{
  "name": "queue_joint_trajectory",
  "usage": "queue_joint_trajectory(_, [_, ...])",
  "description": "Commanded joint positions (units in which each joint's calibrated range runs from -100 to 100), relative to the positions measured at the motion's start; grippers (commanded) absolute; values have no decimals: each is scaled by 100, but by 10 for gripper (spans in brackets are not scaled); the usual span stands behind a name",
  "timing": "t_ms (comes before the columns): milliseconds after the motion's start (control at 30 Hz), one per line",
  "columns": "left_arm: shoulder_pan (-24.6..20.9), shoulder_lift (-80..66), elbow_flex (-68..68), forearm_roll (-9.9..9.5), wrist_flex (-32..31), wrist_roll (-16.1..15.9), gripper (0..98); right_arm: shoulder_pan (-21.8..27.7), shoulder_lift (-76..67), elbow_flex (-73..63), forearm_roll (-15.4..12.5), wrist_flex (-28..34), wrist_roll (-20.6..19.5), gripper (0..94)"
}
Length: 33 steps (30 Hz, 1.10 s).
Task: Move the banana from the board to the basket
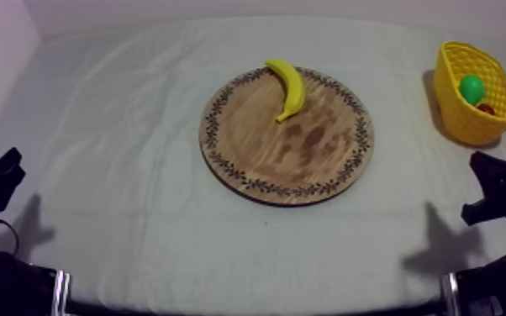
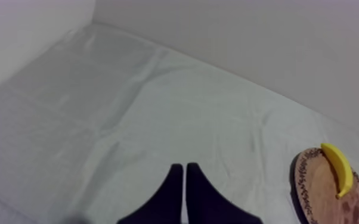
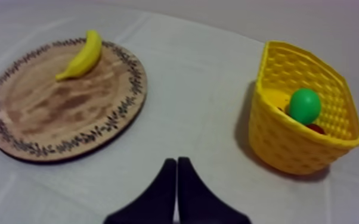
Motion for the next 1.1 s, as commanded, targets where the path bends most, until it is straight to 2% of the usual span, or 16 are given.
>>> queue_joint_trajectory(0, [-2, 3, 4, 1, 2, 0, 1, -160, 71, -14, 74, -43, -307, 5])
queue_joint_trajectory(133, [-2, 3, 4, 1, 2, -2, 1, -433, 529, -633, 52, 52, -524, 5])
queue_joint_trajectory(367, [-2, 3, 4, 1, 2, -2, 1, -875, 1919, -3019, -83, 644, -827, 36])
queue_joint_trajectory(467, [-2, 3, 4, 1, 2, -4, 1, -907, 2680, -4040, -188, 833, -834, 40])
queue_joint_trajectory(633, [-2, 3, 4, 1, 2, -5, 1, -877, 4004, -5462, -166, 1051, -926, 56])
queue_joint_trajectory(800, [-2, 3, 4, 1, 2, -5, 1, -741, 5358, -6899, -397, 1589, -803, 62])
queue_joint_trajectory(900, [-2, 3, 4, 1, 2, -3, 1, -877, 6036, -7566, -365, 1776, -865, 63])
queue_joint_trajectory(1067, [-2, 3, 4, 1, 2, -4, 1, -1248, 7235, -8545, -110, 1998, -1119, 64])
